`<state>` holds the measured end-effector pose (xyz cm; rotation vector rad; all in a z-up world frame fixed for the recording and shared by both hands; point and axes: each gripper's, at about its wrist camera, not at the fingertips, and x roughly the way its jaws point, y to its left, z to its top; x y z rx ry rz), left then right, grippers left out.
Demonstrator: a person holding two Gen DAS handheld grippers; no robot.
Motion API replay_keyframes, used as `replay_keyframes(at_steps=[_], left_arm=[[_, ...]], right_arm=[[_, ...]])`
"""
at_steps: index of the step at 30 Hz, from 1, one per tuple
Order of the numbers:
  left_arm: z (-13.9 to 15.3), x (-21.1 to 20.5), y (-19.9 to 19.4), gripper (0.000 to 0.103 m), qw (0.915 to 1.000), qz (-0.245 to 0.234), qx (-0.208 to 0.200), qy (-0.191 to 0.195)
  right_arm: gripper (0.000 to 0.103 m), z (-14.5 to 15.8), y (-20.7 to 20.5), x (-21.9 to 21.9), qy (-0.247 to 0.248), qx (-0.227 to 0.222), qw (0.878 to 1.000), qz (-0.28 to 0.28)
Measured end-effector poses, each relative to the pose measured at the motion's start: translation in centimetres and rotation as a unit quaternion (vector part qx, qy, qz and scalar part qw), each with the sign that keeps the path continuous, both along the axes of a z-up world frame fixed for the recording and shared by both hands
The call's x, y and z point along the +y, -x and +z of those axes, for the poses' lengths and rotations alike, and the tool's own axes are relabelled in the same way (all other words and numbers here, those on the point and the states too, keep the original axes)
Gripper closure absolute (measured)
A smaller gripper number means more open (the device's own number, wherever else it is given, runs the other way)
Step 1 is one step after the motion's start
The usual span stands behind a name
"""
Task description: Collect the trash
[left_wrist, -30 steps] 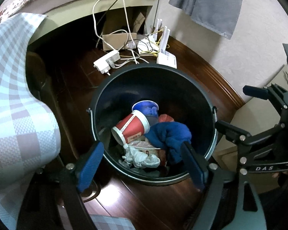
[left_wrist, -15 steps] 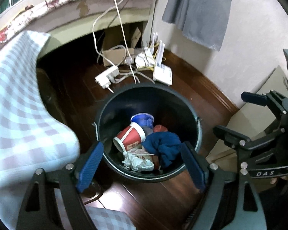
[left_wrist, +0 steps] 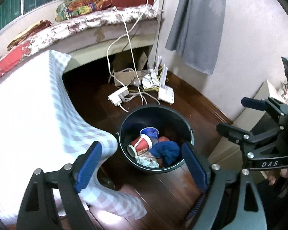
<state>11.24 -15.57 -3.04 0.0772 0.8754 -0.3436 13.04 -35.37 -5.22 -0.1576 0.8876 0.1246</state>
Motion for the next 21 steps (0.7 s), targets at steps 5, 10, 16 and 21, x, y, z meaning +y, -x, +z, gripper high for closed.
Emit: replay_keyframes(at_steps=[5,10,16,21], left_arm=[[2.1,1.4,1.7,0.016,0.9997,0.003,-0.022,0.001],[4.1,2.9,3.2,0.014,0.9989,0.01,-0.046,-0.001],[7.1,4.0,5.3,0.014,0.9967,0.013,-0.08,0.004],[9.0,4.9,7.0,0.01,0.9942,0.016,-0.106,0.006]], right_arm=[[0.002,3.3,2.0,1.2,-0.02,-0.02,1.0,-0.009],[0.002,6.4,4.1,2.7,-0.032,-0.037,0.999,-0.003],[0.002,9.3,6.0,4.6,-0.043,-0.056,0.997,0.007],[0.002,11.3,7.3,5.9,-0.043,-0.069,0.997,0.015]])
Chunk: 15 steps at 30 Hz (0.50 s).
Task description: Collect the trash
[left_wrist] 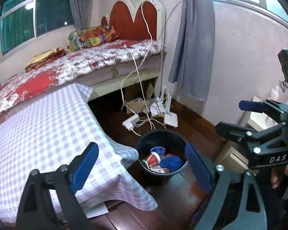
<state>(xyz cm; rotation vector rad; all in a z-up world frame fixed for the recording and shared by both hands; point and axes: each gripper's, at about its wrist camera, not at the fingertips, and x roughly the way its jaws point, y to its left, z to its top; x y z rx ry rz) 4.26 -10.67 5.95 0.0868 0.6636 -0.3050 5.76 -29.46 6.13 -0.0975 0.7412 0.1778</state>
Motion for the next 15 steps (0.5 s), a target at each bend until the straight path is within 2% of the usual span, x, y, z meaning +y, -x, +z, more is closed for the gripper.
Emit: replay_keyframes(at_steps=[8,15], left_arm=[[2.4,1.5,2.5,0.008,0.9993,0.01,-0.036,0.004],[4.1,2.7,5.4,0.001,0.9967,0.029,-0.075,-0.006]], right_arm=[[0.002,3.2,2.6,1.5,0.006,-0.031,0.999,0.006],[0.002,5.7,5.4,2.3,0.007,-0.062,0.998,0.01]])
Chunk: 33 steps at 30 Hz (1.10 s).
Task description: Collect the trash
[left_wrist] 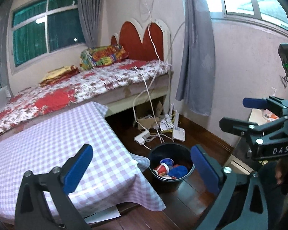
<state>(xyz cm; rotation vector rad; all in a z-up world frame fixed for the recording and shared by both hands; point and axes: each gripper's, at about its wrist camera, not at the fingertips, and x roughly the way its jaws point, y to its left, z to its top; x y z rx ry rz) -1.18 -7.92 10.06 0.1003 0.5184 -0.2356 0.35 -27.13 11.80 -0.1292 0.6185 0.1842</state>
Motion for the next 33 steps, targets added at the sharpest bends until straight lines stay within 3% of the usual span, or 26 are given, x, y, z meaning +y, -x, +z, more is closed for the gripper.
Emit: replay_keyframes(at_steps=[12,33], left_arm=[[1.7,1.9,2.8,0.0,0.9995,0.015,-0.029,0.007],[1.9,1.4,2.8,0.0,0.9995,0.014,-0.026,0.013]], right_arm=[[0.0,2.7,3.9,2.1,0.011,-0.042,0.999,0.015],[0.0,2.6,3.9,1.8,0.016,-0.038,0.999,0.01]])
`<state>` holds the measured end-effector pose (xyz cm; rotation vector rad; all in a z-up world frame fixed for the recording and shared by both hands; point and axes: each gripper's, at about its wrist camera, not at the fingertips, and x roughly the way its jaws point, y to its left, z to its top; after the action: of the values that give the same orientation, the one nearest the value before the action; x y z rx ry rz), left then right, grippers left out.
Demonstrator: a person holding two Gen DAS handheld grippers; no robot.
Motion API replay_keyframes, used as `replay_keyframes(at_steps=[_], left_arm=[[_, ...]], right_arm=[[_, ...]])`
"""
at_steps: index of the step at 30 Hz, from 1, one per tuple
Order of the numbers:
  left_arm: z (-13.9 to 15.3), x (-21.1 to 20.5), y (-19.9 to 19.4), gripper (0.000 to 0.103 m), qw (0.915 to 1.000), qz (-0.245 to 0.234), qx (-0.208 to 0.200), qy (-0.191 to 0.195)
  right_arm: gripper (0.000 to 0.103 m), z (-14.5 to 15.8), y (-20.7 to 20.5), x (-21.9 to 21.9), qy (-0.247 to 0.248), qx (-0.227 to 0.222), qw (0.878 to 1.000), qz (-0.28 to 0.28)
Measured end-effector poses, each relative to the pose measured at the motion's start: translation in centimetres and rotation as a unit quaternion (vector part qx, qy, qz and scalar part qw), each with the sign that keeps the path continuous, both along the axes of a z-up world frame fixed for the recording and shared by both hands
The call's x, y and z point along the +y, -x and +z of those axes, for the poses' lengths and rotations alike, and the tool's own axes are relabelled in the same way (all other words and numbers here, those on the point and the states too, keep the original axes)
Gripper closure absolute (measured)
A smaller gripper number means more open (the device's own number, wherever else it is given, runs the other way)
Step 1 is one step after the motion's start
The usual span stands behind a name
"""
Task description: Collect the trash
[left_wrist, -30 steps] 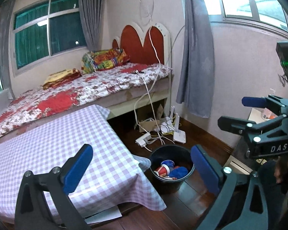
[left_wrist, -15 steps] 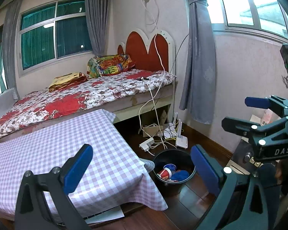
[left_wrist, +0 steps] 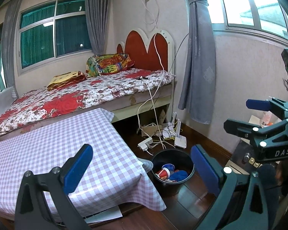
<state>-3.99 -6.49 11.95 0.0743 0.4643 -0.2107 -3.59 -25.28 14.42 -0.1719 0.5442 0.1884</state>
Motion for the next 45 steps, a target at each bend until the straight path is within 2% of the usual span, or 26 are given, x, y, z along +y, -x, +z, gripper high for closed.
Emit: replay_keyframes(at_steps=[45], left_arm=[[-0.77,0.43,0.08,0.0,1.0,-0.002,0.008,0.004]], right_arm=[[0.0,-0.86,-0.01,-0.3,0.011,0.007,1.0,-0.002]])
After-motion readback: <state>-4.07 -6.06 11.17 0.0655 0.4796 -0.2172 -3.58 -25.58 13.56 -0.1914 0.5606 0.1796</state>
